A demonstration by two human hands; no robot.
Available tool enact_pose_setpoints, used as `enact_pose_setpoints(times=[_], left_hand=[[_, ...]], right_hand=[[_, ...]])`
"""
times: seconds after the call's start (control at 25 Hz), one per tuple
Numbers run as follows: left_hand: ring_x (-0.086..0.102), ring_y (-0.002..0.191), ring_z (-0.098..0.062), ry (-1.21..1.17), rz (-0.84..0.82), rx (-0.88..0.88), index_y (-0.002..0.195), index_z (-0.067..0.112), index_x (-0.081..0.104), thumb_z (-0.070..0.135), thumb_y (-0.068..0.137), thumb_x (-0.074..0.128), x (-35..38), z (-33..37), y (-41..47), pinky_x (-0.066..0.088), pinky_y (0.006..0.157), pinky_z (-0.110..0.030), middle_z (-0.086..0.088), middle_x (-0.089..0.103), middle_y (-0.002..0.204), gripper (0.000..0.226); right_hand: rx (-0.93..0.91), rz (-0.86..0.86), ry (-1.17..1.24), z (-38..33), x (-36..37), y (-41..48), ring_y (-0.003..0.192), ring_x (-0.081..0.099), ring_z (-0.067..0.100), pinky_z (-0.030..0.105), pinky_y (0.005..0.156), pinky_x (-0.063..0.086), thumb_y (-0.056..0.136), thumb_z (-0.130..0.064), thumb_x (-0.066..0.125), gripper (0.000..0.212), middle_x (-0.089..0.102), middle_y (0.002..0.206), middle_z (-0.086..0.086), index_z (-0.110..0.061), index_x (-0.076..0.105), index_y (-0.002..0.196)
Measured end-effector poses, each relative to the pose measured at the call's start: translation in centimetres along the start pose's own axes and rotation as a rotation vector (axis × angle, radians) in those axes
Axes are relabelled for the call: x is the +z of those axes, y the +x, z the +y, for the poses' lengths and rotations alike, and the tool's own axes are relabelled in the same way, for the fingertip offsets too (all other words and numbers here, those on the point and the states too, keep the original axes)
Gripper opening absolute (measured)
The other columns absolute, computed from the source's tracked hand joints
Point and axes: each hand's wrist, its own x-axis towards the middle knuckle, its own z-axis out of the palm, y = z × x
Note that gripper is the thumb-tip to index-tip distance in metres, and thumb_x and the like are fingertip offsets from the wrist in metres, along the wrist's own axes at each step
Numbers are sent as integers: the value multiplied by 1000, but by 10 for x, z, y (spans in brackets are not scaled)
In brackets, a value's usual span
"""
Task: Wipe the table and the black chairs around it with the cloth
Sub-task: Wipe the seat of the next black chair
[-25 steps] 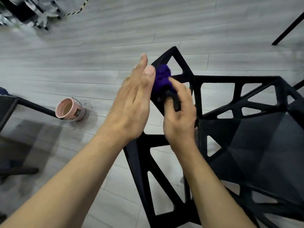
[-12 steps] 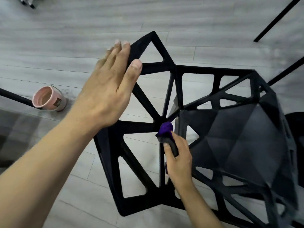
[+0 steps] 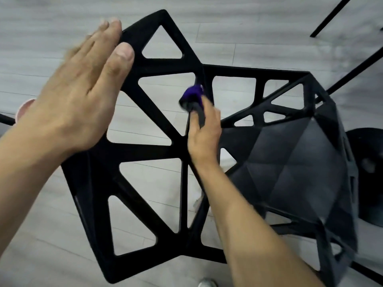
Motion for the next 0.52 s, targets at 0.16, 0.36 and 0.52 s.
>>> enact_pose_setpoints(times=[0.16,0.36,0.52], left_hand=[[28,152,-14,-11,8,56,157,27,31,77,96,22,2,0,3,24,124,-48,2,35,163,79],[24,153,-32,399,-70,281,156,7,32,36,104,31,55,45,-22,13,128,-45,-14,34,162,59],[0,157,-35,739,-552,24,160,2,-2,33,105,22,151,39,-36,-4,128,-46,-19,-5,169,68]], right_hand=[[-16,-270,-139,31,-44,-64,117,47,14,23,101,39,96,-12,59,41,53,124,-8,-27,58,135],[16,-111,-626,83,-99,7,105,47,26,39,94,43,92,-12,60,48,57,122,5,-26,54,138],[-287,-290,-949,102,-63,56,102,53,40,49,83,44,88,-14,60,44,59,120,16,-18,59,132]])
